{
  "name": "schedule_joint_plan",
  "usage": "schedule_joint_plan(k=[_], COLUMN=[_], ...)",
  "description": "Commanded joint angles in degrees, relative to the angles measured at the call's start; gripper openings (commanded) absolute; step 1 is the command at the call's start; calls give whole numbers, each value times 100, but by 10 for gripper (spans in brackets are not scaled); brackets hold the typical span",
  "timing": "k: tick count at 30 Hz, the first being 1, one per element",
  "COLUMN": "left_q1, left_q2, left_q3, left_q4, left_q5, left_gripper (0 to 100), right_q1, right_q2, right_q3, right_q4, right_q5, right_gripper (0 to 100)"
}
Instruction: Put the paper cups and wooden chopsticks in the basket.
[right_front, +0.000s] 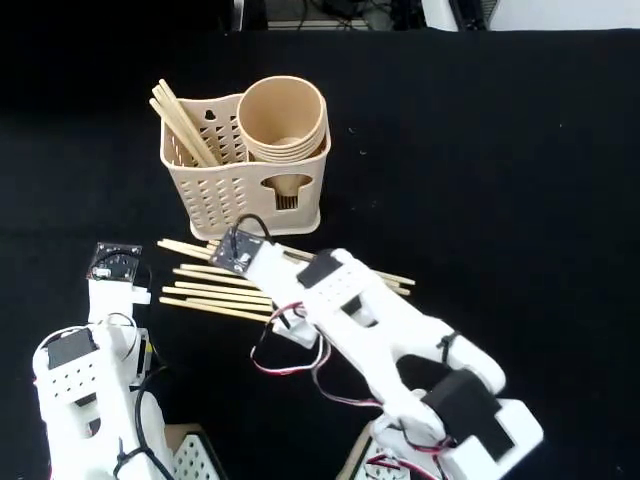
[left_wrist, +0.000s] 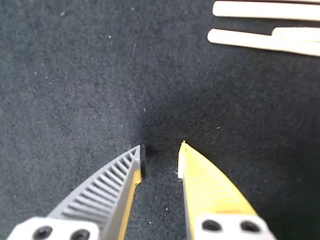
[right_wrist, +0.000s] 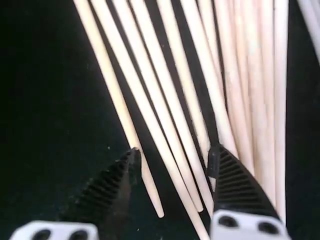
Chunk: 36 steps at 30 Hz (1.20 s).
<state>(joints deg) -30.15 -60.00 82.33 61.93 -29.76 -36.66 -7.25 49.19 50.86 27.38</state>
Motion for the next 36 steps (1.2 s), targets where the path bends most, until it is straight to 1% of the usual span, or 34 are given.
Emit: schedule_joint_plan(k=[1, 3, 8, 16, 19, 27, 32, 36], left_q1=[101, 101, 101, 101, 101, 101, 101, 101], left_q2=[-44, -44, -44, -44, -44, -44, -44, -44], left_q3=[-4, -4, -4, -4, -4, -4, -4, -4], left_q4=[-79, -79, -79, -79, -79, -79, -79, -79], left_q5=[0, 0, 0, 0, 0, -9, -9, -9], left_gripper=[142, 142, 142, 143, 143, 143, 143, 143], right_q1=[18, 18, 18, 18, 18, 35, 26, 18], right_q2=[198, 198, 189, 31, -444, -2334, -2993, -3389], right_q3=[-119, -101, -110, -92, -154, -673, -1007, -1314], right_q4=[-44, -9, 114, 132, 536, 1793, 2215, 2356], right_q5=[123, 308, 352, 316, 316, 308, 308, 308], right_gripper=[222, 200, 14, 12, 12, 12, 12, 12])
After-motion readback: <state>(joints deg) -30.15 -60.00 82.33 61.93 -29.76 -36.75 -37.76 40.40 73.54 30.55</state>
